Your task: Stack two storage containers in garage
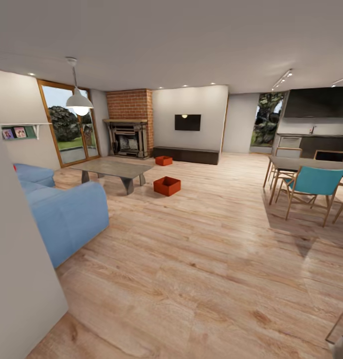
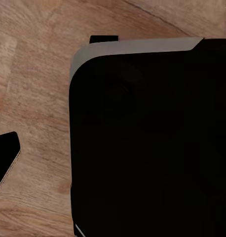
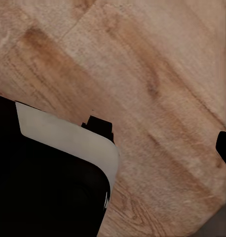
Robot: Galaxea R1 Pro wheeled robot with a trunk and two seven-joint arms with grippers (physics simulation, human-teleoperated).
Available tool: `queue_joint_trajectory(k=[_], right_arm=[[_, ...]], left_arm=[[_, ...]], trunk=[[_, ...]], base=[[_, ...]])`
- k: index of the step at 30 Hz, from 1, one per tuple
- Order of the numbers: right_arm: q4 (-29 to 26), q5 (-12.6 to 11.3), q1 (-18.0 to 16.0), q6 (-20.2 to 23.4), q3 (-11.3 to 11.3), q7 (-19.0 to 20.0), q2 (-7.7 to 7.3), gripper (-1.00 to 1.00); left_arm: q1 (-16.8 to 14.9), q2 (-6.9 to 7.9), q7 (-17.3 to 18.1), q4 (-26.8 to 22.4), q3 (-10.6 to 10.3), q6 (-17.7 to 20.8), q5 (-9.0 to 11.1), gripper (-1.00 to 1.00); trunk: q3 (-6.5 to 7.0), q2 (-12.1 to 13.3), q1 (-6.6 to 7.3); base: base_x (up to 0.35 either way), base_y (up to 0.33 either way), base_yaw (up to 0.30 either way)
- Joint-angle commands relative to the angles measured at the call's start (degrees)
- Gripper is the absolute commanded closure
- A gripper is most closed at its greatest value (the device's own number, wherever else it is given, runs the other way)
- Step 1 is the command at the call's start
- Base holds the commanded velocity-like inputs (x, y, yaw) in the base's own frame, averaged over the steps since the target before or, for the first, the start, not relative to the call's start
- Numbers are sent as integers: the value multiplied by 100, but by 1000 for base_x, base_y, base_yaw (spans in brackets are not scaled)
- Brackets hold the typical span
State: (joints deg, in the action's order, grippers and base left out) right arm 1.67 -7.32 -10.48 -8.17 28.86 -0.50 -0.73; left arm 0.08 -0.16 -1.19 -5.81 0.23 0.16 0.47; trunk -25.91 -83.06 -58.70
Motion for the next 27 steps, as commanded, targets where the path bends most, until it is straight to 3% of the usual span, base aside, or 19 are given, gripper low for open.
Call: queue_joint_trajectory(k=[1, 9, 27], right_arm=[[18, -59, -6, -36, 49, -2, 3, -100], [18, -59, -6, -36, 49, -2, 3, -100], [18, -59, -6, -36, 49, -2, 3, -100]], left_arm=[[1, -1, -12, -8, 2, 2, 4, -100], [1, -1, -12, -8, 2, 2, 4, -100], [1, -1, -12, -8, 1, 2, 3, -100]], trunk=[[-5, -2, -3], [-5, -2, -3], [-5, -2, -3]], base=[[322, 0, -16], [323, 0, -25], [322, 0, -207]])
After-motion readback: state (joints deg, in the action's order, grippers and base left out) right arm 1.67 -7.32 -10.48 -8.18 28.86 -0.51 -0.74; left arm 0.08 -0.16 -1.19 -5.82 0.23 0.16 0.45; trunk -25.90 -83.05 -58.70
